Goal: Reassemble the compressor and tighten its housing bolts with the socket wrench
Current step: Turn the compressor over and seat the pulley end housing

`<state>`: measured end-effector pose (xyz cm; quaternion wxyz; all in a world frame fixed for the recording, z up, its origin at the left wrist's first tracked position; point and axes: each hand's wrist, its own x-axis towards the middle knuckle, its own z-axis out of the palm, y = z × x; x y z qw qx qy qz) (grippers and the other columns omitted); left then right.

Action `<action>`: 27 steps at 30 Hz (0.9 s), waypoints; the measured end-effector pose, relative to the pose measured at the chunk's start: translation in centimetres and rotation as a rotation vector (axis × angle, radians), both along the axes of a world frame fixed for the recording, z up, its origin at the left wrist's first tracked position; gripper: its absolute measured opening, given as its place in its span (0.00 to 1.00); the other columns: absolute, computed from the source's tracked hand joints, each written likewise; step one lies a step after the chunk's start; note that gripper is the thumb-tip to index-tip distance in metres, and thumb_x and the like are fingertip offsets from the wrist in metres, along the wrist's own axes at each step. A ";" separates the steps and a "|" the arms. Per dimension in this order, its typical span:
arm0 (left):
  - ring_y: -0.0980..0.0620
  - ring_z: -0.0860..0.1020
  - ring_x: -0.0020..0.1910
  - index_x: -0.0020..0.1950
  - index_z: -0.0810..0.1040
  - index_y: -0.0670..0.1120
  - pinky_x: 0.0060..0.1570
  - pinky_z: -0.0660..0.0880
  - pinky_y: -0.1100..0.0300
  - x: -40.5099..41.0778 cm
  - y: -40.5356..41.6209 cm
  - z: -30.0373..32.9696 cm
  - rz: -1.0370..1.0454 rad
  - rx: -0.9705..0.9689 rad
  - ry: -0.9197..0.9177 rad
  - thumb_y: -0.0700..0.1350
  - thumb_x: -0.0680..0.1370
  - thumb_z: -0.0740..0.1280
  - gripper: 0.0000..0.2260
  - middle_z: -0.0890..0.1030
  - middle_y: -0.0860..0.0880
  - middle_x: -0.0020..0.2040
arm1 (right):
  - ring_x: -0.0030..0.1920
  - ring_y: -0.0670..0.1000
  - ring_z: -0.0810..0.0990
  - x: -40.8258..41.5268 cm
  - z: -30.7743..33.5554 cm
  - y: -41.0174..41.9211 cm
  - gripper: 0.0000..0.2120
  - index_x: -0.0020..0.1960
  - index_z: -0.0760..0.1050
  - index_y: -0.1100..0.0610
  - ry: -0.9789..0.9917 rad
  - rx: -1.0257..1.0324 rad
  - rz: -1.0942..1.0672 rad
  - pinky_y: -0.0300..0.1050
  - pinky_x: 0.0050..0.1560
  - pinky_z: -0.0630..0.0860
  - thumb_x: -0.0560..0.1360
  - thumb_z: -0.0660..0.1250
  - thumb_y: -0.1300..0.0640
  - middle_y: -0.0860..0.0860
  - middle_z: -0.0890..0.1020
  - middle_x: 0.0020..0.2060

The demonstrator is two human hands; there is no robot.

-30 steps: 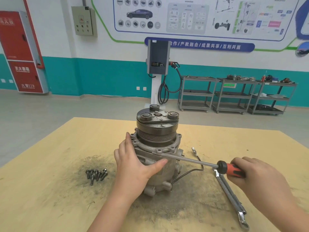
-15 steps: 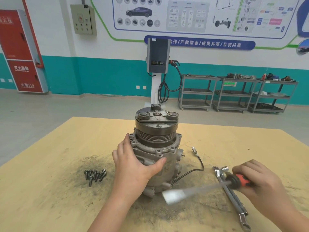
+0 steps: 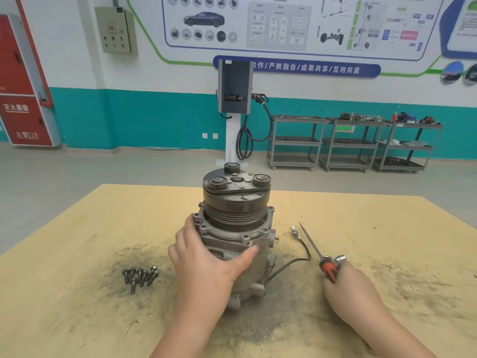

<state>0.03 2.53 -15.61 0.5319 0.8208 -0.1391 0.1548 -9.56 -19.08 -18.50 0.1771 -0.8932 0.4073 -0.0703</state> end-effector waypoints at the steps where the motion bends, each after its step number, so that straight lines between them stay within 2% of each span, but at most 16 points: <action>1: 0.57 0.59 0.65 0.76 0.58 0.50 0.63 0.65 0.53 -0.3 -0.1 0.0 0.006 0.005 0.000 0.73 0.55 0.70 0.56 0.66 0.55 0.67 | 0.51 0.57 0.77 0.6 -0.1 0.3 0.13 0.61 0.67 0.59 0.038 -0.021 -0.015 0.44 0.42 0.71 0.78 0.58 0.56 0.55 0.78 0.49; 3: 0.60 0.59 0.64 0.74 0.60 0.50 0.62 0.63 0.57 -0.4 0.1 0.1 -0.005 -0.037 -0.023 0.76 0.54 0.67 0.54 0.66 0.58 0.63 | 0.60 0.58 0.73 1.4 0.1 0.8 0.19 0.69 0.62 0.57 0.143 -0.070 -0.068 0.48 0.55 0.70 0.79 0.56 0.53 0.55 0.75 0.58; 5: 0.60 0.63 0.63 0.68 0.64 0.54 0.61 0.64 0.59 0.2 0.8 0.1 -0.055 -0.109 -0.034 0.75 0.54 0.68 0.48 0.68 0.63 0.58 | 0.64 0.59 0.69 1.9 1.6 1.7 0.20 0.68 0.65 0.52 0.079 -0.106 -0.109 0.52 0.61 0.66 0.80 0.56 0.45 0.55 0.72 0.61; 7: 0.58 0.68 0.63 0.64 0.64 0.58 0.60 0.67 0.58 1.2 1.8 0.2 -0.128 -0.149 -0.017 0.77 0.54 0.68 0.44 0.67 0.67 0.57 | 0.66 0.56 0.68 2.1 3.6 3.0 0.23 0.66 0.68 0.46 -0.371 -0.012 -0.005 0.53 0.62 0.66 0.75 0.61 0.36 0.53 0.72 0.61; 8: 0.57 0.68 0.63 0.65 0.63 0.60 0.62 0.68 0.57 1.8 2.3 0.1 -0.165 -0.146 -0.003 0.79 0.53 0.68 0.46 0.67 0.68 0.58 | 0.66 0.51 0.69 2.2 4.9 4.0 0.26 0.65 0.67 0.43 -0.646 0.116 0.103 0.50 0.61 0.68 0.71 0.63 0.33 0.50 0.72 0.61; 9: 0.57 0.68 0.65 0.69 0.61 0.61 0.64 0.68 0.55 2.3 2.7 0.0 -0.202 -0.136 0.017 0.81 0.51 0.67 0.51 0.66 0.67 0.61 | 0.66 0.44 0.69 2.5 6.4 5.4 0.32 0.66 0.64 0.40 -0.833 0.251 0.220 0.44 0.59 0.68 0.67 0.66 0.29 0.45 0.71 0.62; 10: 0.57 0.67 0.67 0.73 0.57 0.62 0.67 0.67 0.54 2.7 3.0 0.0 -0.240 -0.126 0.044 0.81 0.50 0.66 0.56 0.65 0.65 0.65 | 0.64 0.39 0.68 3.0 7.6 6.9 0.39 0.69 0.60 0.37 -0.909 0.353 0.322 0.40 0.59 0.66 0.62 0.67 0.26 0.40 0.70 0.63; 12: 0.58 0.64 0.72 0.77 0.54 0.61 0.72 0.64 0.51 3.0 3.2 0.1 -0.335 -0.124 0.096 0.80 0.50 0.69 0.59 0.62 0.63 0.72 | 0.60 0.31 0.68 4.1 9.0 9.6 0.53 0.71 0.49 0.30 -0.892 0.463 0.435 0.38 0.60 0.63 0.52 0.70 0.26 0.32 0.67 0.63; 13: 0.59 0.65 0.72 0.76 0.57 0.62 0.72 0.65 0.51 3.1 3.1 0.1 -0.399 -0.140 0.112 0.76 0.53 0.72 0.56 0.64 0.62 0.73 | 0.60 0.30 0.67 4.7 9.4 10.7 0.58 0.71 0.45 0.28 -0.878 0.472 0.461 0.40 0.62 0.64 0.49 0.72 0.28 0.29 0.66 0.62; 14: 0.60 0.70 0.70 0.74 0.63 0.62 0.70 0.68 0.52 3.1 3.0 0.0 -0.460 -0.176 0.112 0.71 0.57 0.75 0.48 0.70 0.61 0.72 | 0.63 0.33 0.68 5.3 9.5 11.6 0.61 0.70 0.42 0.26 -0.880 0.458 0.474 0.43 0.65 0.65 0.47 0.75 0.31 0.30 0.66 0.64; 16: 0.59 0.79 0.60 0.64 0.74 0.62 0.59 0.76 0.59 3.2 2.7 -0.1 -0.520 -0.257 0.101 0.60 0.61 0.77 0.32 0.81 0.58 0.60 | 0.69 0.44 0.68 6.2 9.6 12.4 0.64 0.69 0.38 0.25 -0.908 0.396 0.461 0.49 0.69 0.66 0.47 0.79 0.35 0.37 0.68 0.68; 17: 0.59 0.80 0.58 0.62 0.75 0.62 0.55 0.76 0.64 3.2 2.6 -0.2 -0.523 -0.283 0.100 0.58 0.61 0.77 0.30 0.83 0.58 0.57 | 0.68 0.46 0.70 6.5 9.7 12.4 0.65 0.68 0.37 0.25 -0.916 0.363 0.450 0.47 0.68 0.67 0.49 0.81 0.38 0.40 0.69 0.68; 19: 0.61 0.77 0.63 0.65 0.73 0.64 0.59 0.74 0.64 3.3 2.5 -0.4 -0.516 -0.313 0.100 0.59 0.60 0.77 0.34 0.80 0.60 0.62 | 0.62 0.45 0.75 7.0 9.7 12.1 0.66 0.69 0.36 0.25 -0.906 0.304 0.433 0.42 0.60 0.70 0.51 0.83 0.42 0.40 0.74 0.61; 22: 0.65 0.67 0.71 0.72 0.65 0.62 0.72 0.66 0.53 3.4 2.4 -0.6 -0.485 -0.347 0.111 0.64 0.58 0.77 0.44 0.70 0.64 0.72 | 0.58 0.46 0.78 7.6 9.7 11.8 0.65 0.69 0.38 0.25 -0.914 0.265 0.428 0.43 0.57 0.72 0.49 0.81 0.40 0.41 0.77 0.57; 25: 0.62 0.68 0.72 0.75 0.64 0.61 0.72 0.66 0.48 3.0 2.1 -0.6 -0.523 -0.384 0.133 0.66 0.58 0.78 0.48 0.71 0.62 0.72 | 0.60 0.43 0.76 7.8 9.5 11.5 0.59 0.69 0.47 0.25 -0.938 0.272 0.447 0.43 0.59 0.73 0.47 0.79 0.37 0.39 0.76 0.60; 27: 0.57 0.69 0.72 0.76 0.63 0.61 0.72 0.66 0.45 2.7 2.0 -0.6 -0.546 -0.441 0.168 0.67 0.57 0.80 0.51 0.71 0.61 0.72 | 0.55 0.36 0.77 7.9 9.3 10.9 0.52 0.65 0.56 0.26 -0.948 0.276 0.476 0.34 0.54 0.74 0.46 0.79 0.36 0.33 0.77 0.54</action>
